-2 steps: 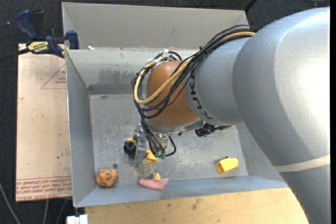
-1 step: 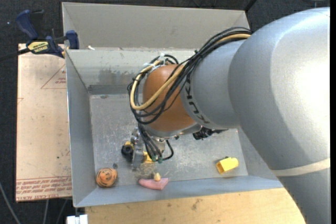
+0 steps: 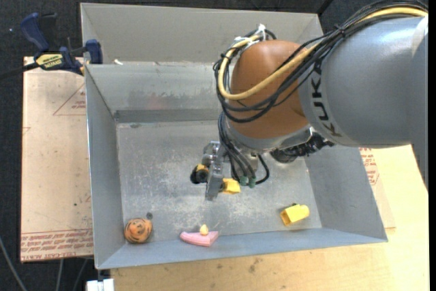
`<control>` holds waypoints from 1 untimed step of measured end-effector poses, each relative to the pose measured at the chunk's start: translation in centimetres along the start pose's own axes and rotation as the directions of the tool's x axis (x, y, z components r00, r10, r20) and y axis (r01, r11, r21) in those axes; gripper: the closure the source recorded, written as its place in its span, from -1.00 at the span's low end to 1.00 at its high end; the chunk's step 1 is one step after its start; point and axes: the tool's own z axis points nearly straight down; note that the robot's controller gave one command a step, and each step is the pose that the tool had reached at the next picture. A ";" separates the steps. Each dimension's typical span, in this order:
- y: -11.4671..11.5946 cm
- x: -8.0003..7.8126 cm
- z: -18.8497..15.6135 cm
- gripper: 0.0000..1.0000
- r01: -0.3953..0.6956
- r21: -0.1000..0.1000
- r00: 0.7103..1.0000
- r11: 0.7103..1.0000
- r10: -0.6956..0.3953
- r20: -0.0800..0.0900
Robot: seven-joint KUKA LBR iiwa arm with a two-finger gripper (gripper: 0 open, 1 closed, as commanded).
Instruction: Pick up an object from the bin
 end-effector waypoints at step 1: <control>0.0 0.0 0.0 1.00 0.000 0.000 1.000 1.000 0.000 0.000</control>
Offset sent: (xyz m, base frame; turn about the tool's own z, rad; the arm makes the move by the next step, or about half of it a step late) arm -0.0200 -0.0111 0.1987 -0.1994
